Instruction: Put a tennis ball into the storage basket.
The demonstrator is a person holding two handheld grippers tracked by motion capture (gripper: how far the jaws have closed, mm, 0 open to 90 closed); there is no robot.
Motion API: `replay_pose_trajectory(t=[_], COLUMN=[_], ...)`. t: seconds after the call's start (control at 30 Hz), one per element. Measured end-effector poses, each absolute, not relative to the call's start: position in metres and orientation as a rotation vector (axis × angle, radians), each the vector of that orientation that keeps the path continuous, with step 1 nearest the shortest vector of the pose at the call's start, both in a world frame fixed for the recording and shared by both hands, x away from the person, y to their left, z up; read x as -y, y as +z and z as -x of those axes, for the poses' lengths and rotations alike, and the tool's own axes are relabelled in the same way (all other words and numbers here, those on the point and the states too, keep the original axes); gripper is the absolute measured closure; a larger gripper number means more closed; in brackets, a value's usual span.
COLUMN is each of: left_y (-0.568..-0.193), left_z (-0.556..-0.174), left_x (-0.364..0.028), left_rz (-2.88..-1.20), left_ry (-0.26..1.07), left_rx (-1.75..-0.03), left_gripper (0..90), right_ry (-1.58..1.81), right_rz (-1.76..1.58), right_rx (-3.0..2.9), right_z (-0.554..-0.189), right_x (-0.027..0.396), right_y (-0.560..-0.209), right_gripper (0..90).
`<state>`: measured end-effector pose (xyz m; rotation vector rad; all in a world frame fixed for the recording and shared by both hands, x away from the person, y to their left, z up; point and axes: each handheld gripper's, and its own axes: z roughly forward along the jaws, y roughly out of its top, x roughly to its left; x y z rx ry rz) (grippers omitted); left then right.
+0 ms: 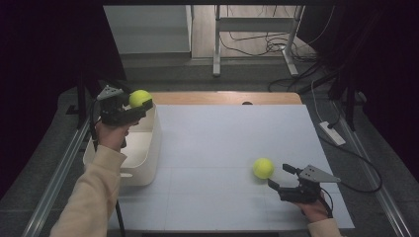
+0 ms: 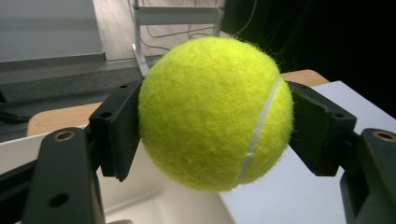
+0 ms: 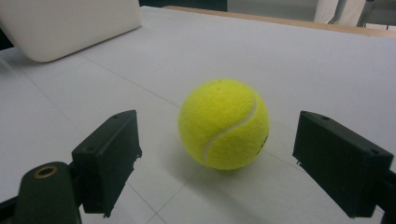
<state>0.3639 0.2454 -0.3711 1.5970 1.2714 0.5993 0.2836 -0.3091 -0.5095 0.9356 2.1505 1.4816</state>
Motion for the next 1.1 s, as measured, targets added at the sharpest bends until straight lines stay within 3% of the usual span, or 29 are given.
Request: replay_pose_trajectory(t=[1.1], left_y=[-0.385], left_z=[-0.389], left_x=[-0.284], left_rz=[-1.598], left_ry=[0.642], left_rx=[-1.451], left_gripper=[26.4], right_ry=[1.473], right_rz=[-0.927], right_rx=[-2.16], right_z=[-0.284], right_x=[0.309], right_y=[-0.51], right_gripper=[14.5])
